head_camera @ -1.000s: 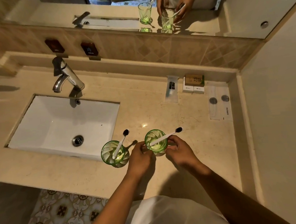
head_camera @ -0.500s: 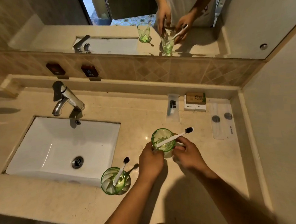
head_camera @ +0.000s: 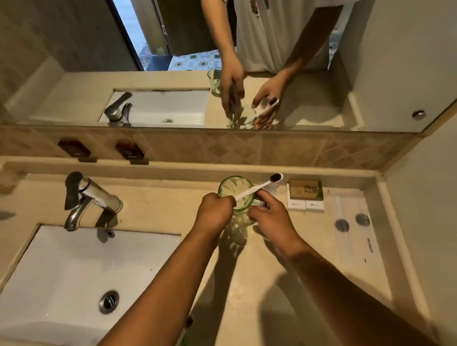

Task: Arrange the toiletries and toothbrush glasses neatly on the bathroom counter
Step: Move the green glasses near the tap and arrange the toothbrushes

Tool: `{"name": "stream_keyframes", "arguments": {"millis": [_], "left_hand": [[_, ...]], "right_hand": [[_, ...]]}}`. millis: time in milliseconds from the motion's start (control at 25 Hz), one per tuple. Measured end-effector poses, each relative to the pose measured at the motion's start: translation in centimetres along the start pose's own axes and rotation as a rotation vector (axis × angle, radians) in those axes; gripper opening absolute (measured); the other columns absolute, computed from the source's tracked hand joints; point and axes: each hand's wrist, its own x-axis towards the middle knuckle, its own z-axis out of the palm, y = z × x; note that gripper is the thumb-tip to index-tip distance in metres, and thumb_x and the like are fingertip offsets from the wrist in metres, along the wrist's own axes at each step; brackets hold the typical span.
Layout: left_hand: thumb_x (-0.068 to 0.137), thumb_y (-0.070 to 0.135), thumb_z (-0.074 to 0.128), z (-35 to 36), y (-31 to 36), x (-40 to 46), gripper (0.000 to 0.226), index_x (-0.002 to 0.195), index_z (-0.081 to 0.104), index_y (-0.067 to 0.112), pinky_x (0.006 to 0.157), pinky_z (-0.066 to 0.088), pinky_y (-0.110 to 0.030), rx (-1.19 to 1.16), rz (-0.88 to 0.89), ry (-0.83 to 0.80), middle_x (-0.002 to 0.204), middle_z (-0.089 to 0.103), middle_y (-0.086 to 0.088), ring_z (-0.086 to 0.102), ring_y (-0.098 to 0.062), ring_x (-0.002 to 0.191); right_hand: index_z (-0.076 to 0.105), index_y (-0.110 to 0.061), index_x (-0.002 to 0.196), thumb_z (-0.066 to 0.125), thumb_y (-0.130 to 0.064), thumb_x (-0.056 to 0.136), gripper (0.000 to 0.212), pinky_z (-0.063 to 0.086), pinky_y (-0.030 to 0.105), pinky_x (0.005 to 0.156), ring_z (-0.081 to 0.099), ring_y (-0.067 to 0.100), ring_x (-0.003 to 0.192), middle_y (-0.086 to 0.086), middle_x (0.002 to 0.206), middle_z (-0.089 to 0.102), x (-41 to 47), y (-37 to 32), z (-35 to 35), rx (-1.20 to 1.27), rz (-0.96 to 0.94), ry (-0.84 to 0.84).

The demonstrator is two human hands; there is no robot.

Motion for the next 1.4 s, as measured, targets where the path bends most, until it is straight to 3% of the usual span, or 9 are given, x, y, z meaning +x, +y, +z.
{"name": "stream_keyframes", "arguments": {"millis": [160, 360, 520, 680, 840, 1000, 1120, 1280, 1400], "left_hand": [[0.078, 0.013, 0.052, -0.9, -0.1, 3.6, 0.011, 0.081, 0.062, 0.009, 0.075, 0.05, -0.038, -0.007, -0.01, -0.004, 0.078, 0.06, -0.008, 0.056, -0.025, 0.071], [0.086, 0.004, 0.043, -0.7, -0.4, 7.5, 0.019, 0.074, 0.057, 0.01, 0.056, 0.043, -0.025, -0.1, -0.108, -0.026, 0.079, 0.056, -0.014, 0.051, -0.024, 0.065], [0.081, 0.005, 0.042, -0.3, -0.9, 9.9, 0.027, 0.087, 0.068, 0.003, 0.068, 0.043, -0.036, -0.12, -0.105, -0.067, 0.08, 0.062, -0.015, 0.053, -0.024, 0.072], [0.076, 0.002, 0.041, -0.4, -0.5, 11.9, 0.036, 0.096, 0.071, -0.003, 0.066, 0.044, -0.039, -0.068, -0.074, -0.063, 0.083, 0.07, -0.022, 0.058, -0.027, 0.069], [0.073, 0.008, 0.043, -0.3, 0.0, 12.7, 0.038, 0.096, 0.071, -0.003, 0.066, 0.045, -0.04, -0.053, -0.047, -0.063, 0.082, 0.07, -0.024, 0.06, -0.028, 0.072], [0.069, 0.014, 0.043, -0.2, 0.1, 13.1, 0.044, 0.098, 0.072, -0.001, 0.07, 0.048, -0.038, -0.064, -0.054, -0.07, 0.092, 0.073, -0.025, 0.063, -0.028, 0.077], [0.081, 0.006, 0.042, -0.4, -0.4, 13.7, 0.034, 0.097, 0.071, -0.001, 0.073, 0.051, -0.04, -0.07, -0.05, -0.063, 0.092, 0.072, -0.022, 0.064, -0.03, 0.082], [0.084, 0.006, 0.043, -0.5, -0.7, 13.9, 0.03, 0.094, 0.07, 0.001, 0.074, 0.052, -0.041, -0.09, -0.061, -0.073, 0.096, 0.071, -0.023, 0.063, -0.031, 0.083], [0.084, 0.003, 0.042, -1.2, -1.0, 13.3, 0.021, 0.076, 0.061, 0.008, 0.072, 0.05, -0.04, -0.074, -0.071, -0.051, 0.078, 0.061, -0.014, 0.055, -0.027, 0.074]], "right_hand": [[0.066, -0.025, 0.121, 0.059, 0.004, 0.087, 0.045, 0.052, 0.026, 0.078, 0.071, 0.016, 0.095, 0.0, 0.11, 0.075, 2.0, 1.3, 1.5, 0.061, 0.02, -0.007], [0.067, -0.009, 0.122, 0.062, 0.001, 0.091, 0.032, 0.053, 0.035, 0.095, 0.068, 0.019, 0.101, 0.007, 0.113, 0.073, 4.1, 3.5, 1.6, 0.054, 0.056, 0.069], [0.067, -0.026, 0.11, 0.061, -0.004, 0.092, 0.029, 0.053, 0.028, 0.09, 0.065, 0.012, 0.102, -0.008, 0.105, 0.069, 5.3, 3.8, 1.4, -0.053, 0.07, 0.066], [0.058, -0.03, 0.134, 0.06, -0.006, 0.091, 0.05, 0.053, 0.033, 0.096, 0.064, 0.013, 0.11, -0.007, 0.123, 0.067, 6.3, 4.5, 2.1, -0.089, 0.054, 0.051], [0.063, -0.025, 0.129, 0.062, -0.012, 0.091, 0.04, 0.05, 0.022, 0.075, 0.066, 0.013, 0.095, -0.001, 0.112, 0.071, 6.9, 5.0, 2.8, -0.108, 0.029, 0.127], [0.066, -0.039, 0.112, 0.063, -0.019, 0.089, 0.031, 0.05, 0.028, 0.075, 0.065, 0.015, 0.088, -0.006, 0.097, 0.071, 7.8, 5.7, 2.9, -0.061, 0.048, 0.12], [0.063, -0.03, 0.126, 0.06, -0.028, 0.082, 0.044, 0.049, 0.028, 0.073, 0.063, 0.014, 0.086, -0.001, 0.098, 0.07, 8.2, 5.8, 2.8, -0.06, 0.05, 0.098], [0.057, -0.024, 0.132, 0.066, -0.006, 0.09, 0.047, 0.055, 0.025, 0.079, 0.068, 0.01, 0.092, -0.002, 0.11, 0.071, 8.3, 6.3, 2.7, -0.074, 0.049, 0.081], [0.056, -0.018, 0.125, 0.067, 0.002, 0.091, 0.042, 0.054, 0.019, 0.071, 0.069, 0.011, 0.087, 0.004, 0.107, 0.069, 7.7, 6.6, 2.7, -0.008, 0.054, 0.091]]}}
